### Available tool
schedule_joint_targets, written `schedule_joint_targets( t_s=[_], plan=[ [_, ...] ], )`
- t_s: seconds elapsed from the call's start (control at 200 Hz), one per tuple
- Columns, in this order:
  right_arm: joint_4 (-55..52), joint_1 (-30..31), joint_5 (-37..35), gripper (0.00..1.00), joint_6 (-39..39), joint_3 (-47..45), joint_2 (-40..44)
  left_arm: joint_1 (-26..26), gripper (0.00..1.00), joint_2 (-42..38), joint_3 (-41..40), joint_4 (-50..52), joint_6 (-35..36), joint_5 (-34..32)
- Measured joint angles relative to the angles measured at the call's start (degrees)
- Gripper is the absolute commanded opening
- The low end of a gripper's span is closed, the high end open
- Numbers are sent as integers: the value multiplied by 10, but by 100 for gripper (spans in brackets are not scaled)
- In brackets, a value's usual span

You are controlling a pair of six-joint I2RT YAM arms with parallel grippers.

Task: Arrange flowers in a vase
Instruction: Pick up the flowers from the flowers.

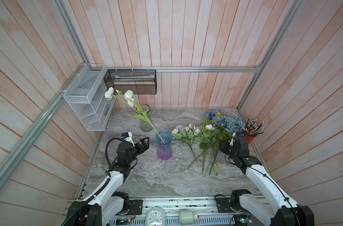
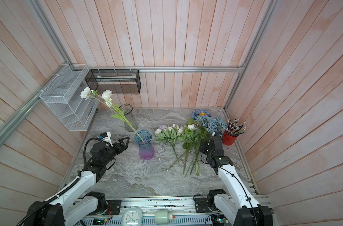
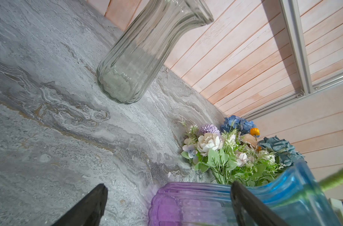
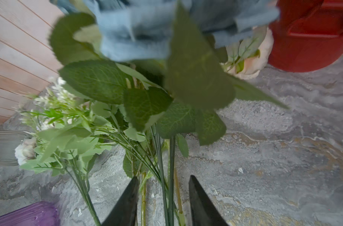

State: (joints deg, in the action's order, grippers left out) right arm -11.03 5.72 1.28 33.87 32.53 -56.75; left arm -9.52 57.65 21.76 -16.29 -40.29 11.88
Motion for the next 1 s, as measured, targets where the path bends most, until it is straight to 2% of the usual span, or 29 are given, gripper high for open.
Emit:
schedule_joint_targets(
  t_s=[0.24,0.69,0.83,0.995],
  plan=[
    [42,-10,48,41,-13,-11,-33,0,99,0,-10,0,-4,-3],
    [101,-16,61,36,-13,-16,-122,0,99,0,-12,-2,-9,-4],
    [110,-18,61,28,-19,-16,-144,0,99,0,-13,-2,-11,-4],
    [113,-18,64,7,-29,-16,-152,0,99,-4,-13,-1,-11,-6]
  ],
)
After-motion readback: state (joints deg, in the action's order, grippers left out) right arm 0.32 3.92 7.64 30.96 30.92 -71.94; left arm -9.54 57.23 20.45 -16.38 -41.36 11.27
